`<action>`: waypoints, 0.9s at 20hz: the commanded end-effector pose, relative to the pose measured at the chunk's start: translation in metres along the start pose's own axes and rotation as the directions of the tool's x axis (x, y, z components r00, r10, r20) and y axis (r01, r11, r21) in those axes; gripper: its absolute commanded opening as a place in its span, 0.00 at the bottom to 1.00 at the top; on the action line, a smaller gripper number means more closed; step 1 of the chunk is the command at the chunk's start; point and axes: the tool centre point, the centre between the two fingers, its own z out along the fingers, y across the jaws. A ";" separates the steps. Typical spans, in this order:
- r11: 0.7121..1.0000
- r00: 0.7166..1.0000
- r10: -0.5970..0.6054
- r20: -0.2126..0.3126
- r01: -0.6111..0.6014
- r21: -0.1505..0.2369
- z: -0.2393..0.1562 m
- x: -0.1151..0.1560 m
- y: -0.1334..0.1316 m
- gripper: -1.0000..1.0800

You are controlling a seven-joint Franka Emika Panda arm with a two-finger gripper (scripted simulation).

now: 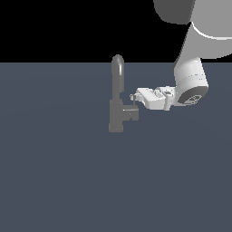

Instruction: Turn on the faucet by rotating a designated handle.

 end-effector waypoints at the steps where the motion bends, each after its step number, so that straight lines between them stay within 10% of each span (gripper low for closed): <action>1: 1.000 1.000 0.000 0.000 0.000 0.000 0.000 -0.001 0.003 0.00; 18: 1.000 1.000 0.000 0.000 0.000 0.000 0.000 -0.008 0.037 0.00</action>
